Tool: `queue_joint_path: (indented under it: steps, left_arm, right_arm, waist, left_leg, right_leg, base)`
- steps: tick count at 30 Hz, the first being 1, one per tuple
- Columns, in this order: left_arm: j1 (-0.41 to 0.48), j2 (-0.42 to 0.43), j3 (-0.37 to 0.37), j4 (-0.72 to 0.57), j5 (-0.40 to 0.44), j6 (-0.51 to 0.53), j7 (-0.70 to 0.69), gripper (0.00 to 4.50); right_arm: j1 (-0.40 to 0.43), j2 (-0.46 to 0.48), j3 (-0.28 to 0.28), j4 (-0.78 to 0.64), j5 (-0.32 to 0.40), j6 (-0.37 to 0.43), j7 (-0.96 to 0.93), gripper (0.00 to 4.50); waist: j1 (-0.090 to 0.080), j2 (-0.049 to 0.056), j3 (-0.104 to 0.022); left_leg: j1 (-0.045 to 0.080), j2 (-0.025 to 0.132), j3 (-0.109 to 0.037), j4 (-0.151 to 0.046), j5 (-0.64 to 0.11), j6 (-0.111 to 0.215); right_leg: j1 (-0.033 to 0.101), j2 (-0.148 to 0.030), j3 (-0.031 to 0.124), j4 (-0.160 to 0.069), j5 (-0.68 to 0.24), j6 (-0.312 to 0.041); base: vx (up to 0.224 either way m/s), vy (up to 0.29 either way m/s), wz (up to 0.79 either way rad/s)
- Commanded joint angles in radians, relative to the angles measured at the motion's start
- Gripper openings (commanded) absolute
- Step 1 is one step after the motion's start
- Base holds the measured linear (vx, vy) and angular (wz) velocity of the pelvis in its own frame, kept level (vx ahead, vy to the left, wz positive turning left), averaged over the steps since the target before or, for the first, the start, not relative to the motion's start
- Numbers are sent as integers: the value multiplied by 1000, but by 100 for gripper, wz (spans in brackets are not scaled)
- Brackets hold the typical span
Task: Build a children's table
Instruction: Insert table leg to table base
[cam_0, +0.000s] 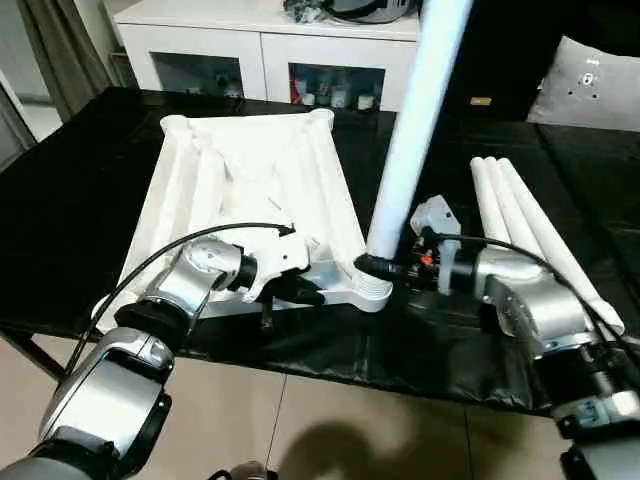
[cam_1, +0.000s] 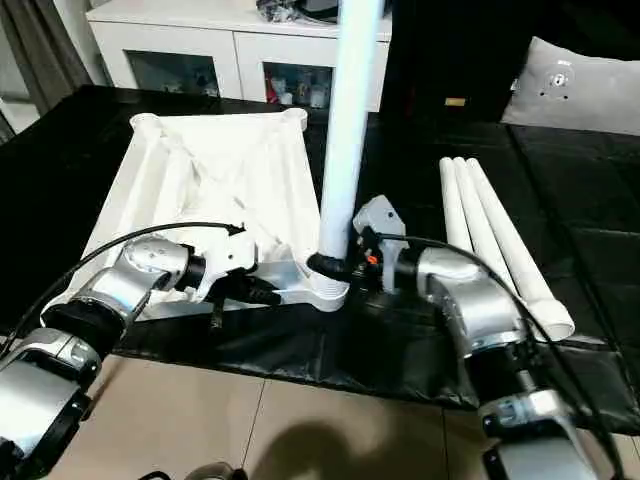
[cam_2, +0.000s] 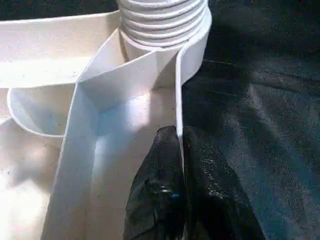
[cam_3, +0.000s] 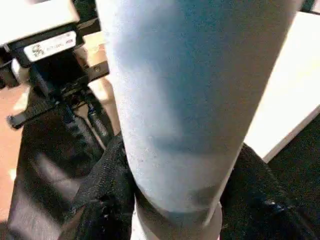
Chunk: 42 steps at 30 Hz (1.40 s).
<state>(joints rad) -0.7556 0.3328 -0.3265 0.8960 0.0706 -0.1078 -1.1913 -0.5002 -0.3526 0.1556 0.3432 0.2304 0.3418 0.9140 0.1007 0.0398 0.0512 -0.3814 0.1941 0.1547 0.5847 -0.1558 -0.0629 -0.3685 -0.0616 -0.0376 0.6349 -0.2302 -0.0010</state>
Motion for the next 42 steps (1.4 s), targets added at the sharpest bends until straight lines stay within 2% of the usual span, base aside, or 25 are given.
queue_joint_path:
  steps: [1, 2, 3, 4, 5, 7, 8, 10, 11, 12, 15, 16, 17, 19, 20, 22, 23, 26, 28, 29, 33, 37, 39, 41, 42]
  left_arm:
    - [8, -10, 27, -76, -29, 74, 64, 0]
    - [34, -26, 32, -128, -32, 126, 100, 0]
    - [61, -50, 34, -184, -28, 189, 152, 0]
    - [70, -60, 34, -201, -25, 210, 173, 0]
    - [78, -76, 34, -220, -20, 227, 201, 0]
    - [92, -125, 39, -256, -9, 273, 274, 0]
    - [102, -177, 46, -291, 10, 322, 353, 0]
    - [105, -194, 46, -301, 19, 335, 379, 0]
    - [109, -216, 43, -319, 28, 352, 406, 0]
    - [112, -231, 40, -339, 37, 372, 429, 0]
    - [119, -228, 26, -372, 56, 390, 443, 0]
    - [120, -226, 25, -374, 57, 390, 442, 0]
    - [127, -212, 15, -395, 61, 401, 435, 0]
    - [132, -201, 11, -406, 66, 407, 434, 0]
    - [138, -188, 9, -420, 75, 413, 435, 0]
    - [142, -183, 11, -429, 78, 415, 435, 0]
    - [147, -177, 16, -447, 79, 426, 438, 0]
    - [157, -166, 16, -469, 71, 425, 425, 0]
    - [160, -164, 13, -472, 70, 423, 423, 0]
    - [160, -162, 13, -475, 66, 424, 420, 0]
    - [155, -157, 16, -477, 59, 428, 416, 0]
    - [159, -147, 16, -482, 58, 428, 418, 0]
    - [166, -139, 16, -486, 60, 404, 417, 0]
    - [172, -133, 17, -491, 55, 381, 410, 0]
    - [172, -133, 17, -491, 55, 381, 410, 0]
  right_arm:
    - [63, 32, 48, 54, -25, 121, -68, 188]
    - [63, 55, 32, 48, -31, 155, -132, 188]
    - [59, 82, 13, 49, -40, 188, -204, 188]
    - [57, 92, 6, 51, -43, 199, -228, 188]
    - [53, 102, 1, 55, -53, 206, -258, 188]
    - [46, 126, -8, 56, -66, 225, -301, 188]
    - [39, 147, -16, 56, -77, 241, -345, 188]
    - [36, 153, -18, 60, -82, 240, -361, 188]
    - [29, 162, -27, 67, -84, 246, -387, 188]
    - [23, 167, -37, 72, -83, 257, -409, 188]
    - [15, 169, -47, 83, -84, 261, -431, 188]
    - [15, 169, -48, 83, -83, 261, -432, 188]
    - [12, 174, -58, 84, -74, 262, -441, 188]
    - [13, 177, -63, 82, -73, 264, -447, 188]
    - [16, 182, -74, 75, -75, 269, -457, 188]
    - [17, 187, -81, 73, -77, 273, -463, 188]
    - [20, 190, -90, 69, -80, 278, -470, 188]
    - [21, 189, -89, 78, -82, 267, -473, 188]
    - [21, 190, -90, 81, -80, 264, -473, 188]
    - [19, 187, -86, 86, -81, 254, -468, 188]
    - [9, 182, -86, 100, -93, 233, -464, 188]
    - [9, 184, -95, 104, -90, 229, -464, 188]
    - [20, 182, -98, 94, -84, 236, -462, 188]
    - [31, 181, -98, 83, -82, 242, -461, 244]
    - [31, 181, -98, 83, -82, 242, -461, 244]
  waist:
    - [-2, 4, -53]
    - [-9, 3, -45]
    - [-11, 3, -42]
    - [-16, 0, -38]
    - [-19, -4, -39]
    - [-22, -4, -39]
    - [-21, -8, -41]
    - [-23, -5, -43]
    - [-22, -2, -45]
    - [-23, -2, -45]
    - [-22, -4, -52]
    - [-22, -3, -52]
    - [-20, -5, -52]
    - [-23, -5, -51]
    - [-22, -14, -53]
    - [-20, -11, -53]
    - [-20, -15, -55]
    - [-23, -14, -56]
    - [-25, -13, -54]
    - [-26, -17, -53]
    - [-29, -19, -51]
    - [-33, -17, -50]
    - [-36, -13, -50]
    - [-38, -12, -51]
    - [-39, -13, -52]
  left_leg:
    - [24, 40, -7, -83, -338, -28]
    - [29, 39, -8, -89, -403, -44]
    - [30, 39, -9, -91, -421, -50]
    - [32, 33, -12, -94, -450, -58]
    - [36, 32, -14, -94, -454, -62]
    - [36, 31, -12, -95, -448, -61]
    - [37, 29, -10, -94, -442, -55]
    - [36, 33, -8, -96, -424, -53]
    - [40, 33, -6, -96, -426, -51]
    - [40, 33, -6, -97, -427, -51]
    - [28, 32, -5, -100, -370, -38]
    - [26, 31, -3, -99, -362, -36]
    - [31, 32, 0, -97, -359, -31]
    - [26, 30, 0, -98, -370, -32]
    - [29, 30, 3, -96, -363, -31]
    - [28, 30, 3, -96, -346, -28]
    - [27, 31, 4, -97, -330, -28]
    - [26, 31, 4, -97, -318, -30]
    - [25, 31, 4, -98, -324, -32]
    - [26, 31, 5, -99, -338, -34]
    - [28, 32, 3, -100, -355, -36]
    - [27, 31, 3, -101, -364, -40]
    - [27, 31, 3, -101, -366, -42]
    - [25, 31, 2, -101, -363, -40]
    - [25, 31, 2, -101, -360, -39]
  right_leg:
    - [24, -79, 40, -91, -187, -244]
    - [16, -81, 43, -99, -289, -230]
    - [15, -82, 42, -101, -327, -226]
    - [15, -85, 40, -111, -430, -194]
    - [11, -86, 41, -120, -490, -164]
    - [8, -84, 40, -126, -514, -136]
    - [7, -85, 38, -132, -520, -123]
    - [7, -84, 38, -128, -478, -128]
    - [4, -81, 39, -130, -434, -132]
    - [5, -80, 38, -130, -421, -134]
    - [15, -77, 37, -121, -306, -142]
    - [15, -76, 37, -121, -287, -144]
    - [11, -78, 38, -120, -272, -150]
    - [14, -78, 37, -123, -300, -143]
    - [12, -78, 38, -126, -301, -138]
    - [13, -79, 39, -124, -291, -138]
    - [14, -79, 38, -122, -280, -138]
    - [15, -75, 36, -121, -256, -140]
    - [14, -74, 36, -121, -257, -142]
    - [13, -75, 36, -123, -274, -141]
    - [11, -77, 37, -126, -319, -132]
    - [9, -77, 37, -127, -327, -129]
    - [9, -77, 37, -128, -319, -132]
    - [11, -76, 37, -127, -299, -136]
    - [12, -75, 37, -126, -290, -138]
  base:
    - [0, 0, 0]
    - [0, 0, 0]
    - [0, 0, 0]
    - [0, 0, 0]
    - [0, 0, 0]
    - [0, 0, 0]
    - [0, 0, 0]
    - [0, 0, 0]
    - [0, 0, 0]
    - [0, 0, 0]
    - [0, 0, 0]
    - [0, 0, 0]
    - [0, 0, 0]
    - [0, 0, 0]
    - [0, 0, 0]
    - [0, 0, 0]
    - [0, 0, 0]
    - [0, 0, 0]
    - [0, 0, 0]
    - [0, 0, 0]
    - [0, 0, 0]
    - [0, 0, 0]
    - [0, 0, 0]
    - [0, 0, 0]
    - [0, 0, 0]
